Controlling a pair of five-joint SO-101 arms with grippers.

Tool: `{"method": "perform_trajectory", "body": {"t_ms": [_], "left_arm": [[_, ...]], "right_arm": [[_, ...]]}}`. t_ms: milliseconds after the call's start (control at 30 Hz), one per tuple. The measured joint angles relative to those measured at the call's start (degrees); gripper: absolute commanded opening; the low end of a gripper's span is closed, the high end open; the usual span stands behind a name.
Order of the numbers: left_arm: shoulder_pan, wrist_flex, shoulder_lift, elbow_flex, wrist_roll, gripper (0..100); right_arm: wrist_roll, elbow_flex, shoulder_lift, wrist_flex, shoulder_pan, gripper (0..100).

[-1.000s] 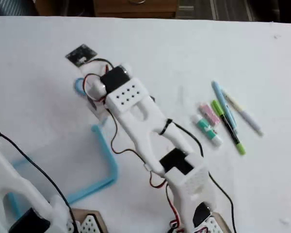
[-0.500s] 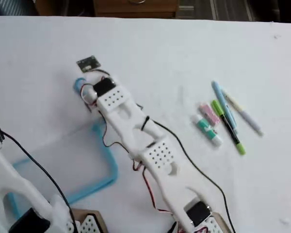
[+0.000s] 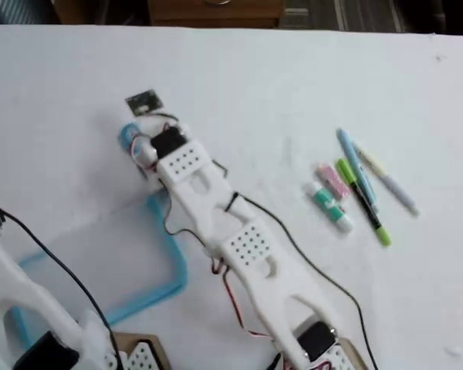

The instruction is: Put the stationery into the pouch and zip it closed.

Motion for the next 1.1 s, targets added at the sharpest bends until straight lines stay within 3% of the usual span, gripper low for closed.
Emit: {"method": "perform_trajectory", "body": {"t_ms": [233,600,833,1100], "left_arm": [[0.00,1.05,0.00,0.00,0.00,14],[0.18,4.31,0.00,-1.93,0.09,14],[8.62,17.76,0.00,-13.45,0.09,14],[17.49,36.31,0.00,-39.38,5.19,14]], "right_arm": [[0.00,0.35,-7.82,1.93,-0.53,1.5],[0.00,0.53,-34.99,0.53,0.00,1.5],[0.00,0.53,-49.32,-1.76,-1.85,1.5],[0.00,0.70,-53.63,-2.20,-7.82,1.5]]}}
